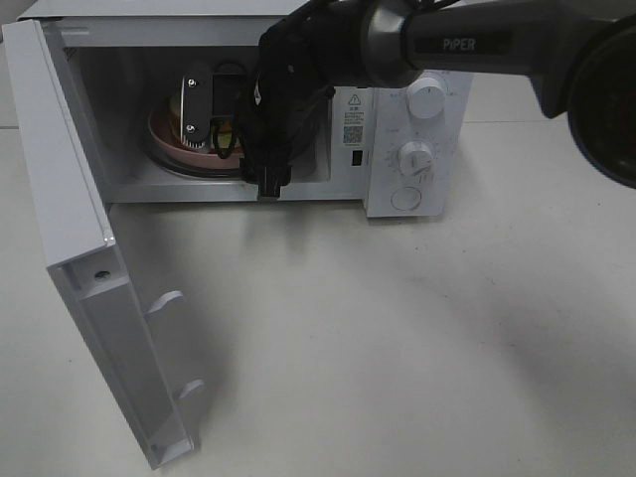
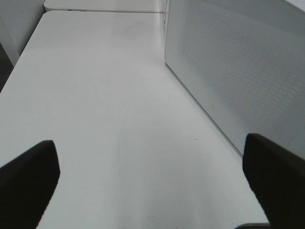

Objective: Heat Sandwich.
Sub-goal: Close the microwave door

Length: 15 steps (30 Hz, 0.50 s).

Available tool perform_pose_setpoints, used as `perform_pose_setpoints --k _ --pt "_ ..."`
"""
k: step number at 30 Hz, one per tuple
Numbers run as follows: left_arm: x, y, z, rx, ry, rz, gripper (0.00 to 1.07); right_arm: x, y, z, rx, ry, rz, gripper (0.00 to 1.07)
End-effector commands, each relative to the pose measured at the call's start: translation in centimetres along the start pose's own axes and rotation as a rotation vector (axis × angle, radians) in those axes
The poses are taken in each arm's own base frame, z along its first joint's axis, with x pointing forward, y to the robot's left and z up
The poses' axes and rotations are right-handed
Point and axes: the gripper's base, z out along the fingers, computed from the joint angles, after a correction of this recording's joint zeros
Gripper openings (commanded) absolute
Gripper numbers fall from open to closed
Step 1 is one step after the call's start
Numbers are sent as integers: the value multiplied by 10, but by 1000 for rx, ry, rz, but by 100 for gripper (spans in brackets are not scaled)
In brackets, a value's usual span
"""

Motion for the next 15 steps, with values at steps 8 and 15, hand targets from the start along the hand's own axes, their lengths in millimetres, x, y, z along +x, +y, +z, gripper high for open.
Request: perform_pose_setpoints --k 8,15 --pt "1 0 -3 6 -21 2 100 9 14 -25 68 -88 -24 76" --pt "1 0 -3 6 -21 2 100 19 31 -44 74 -124 -32 76"
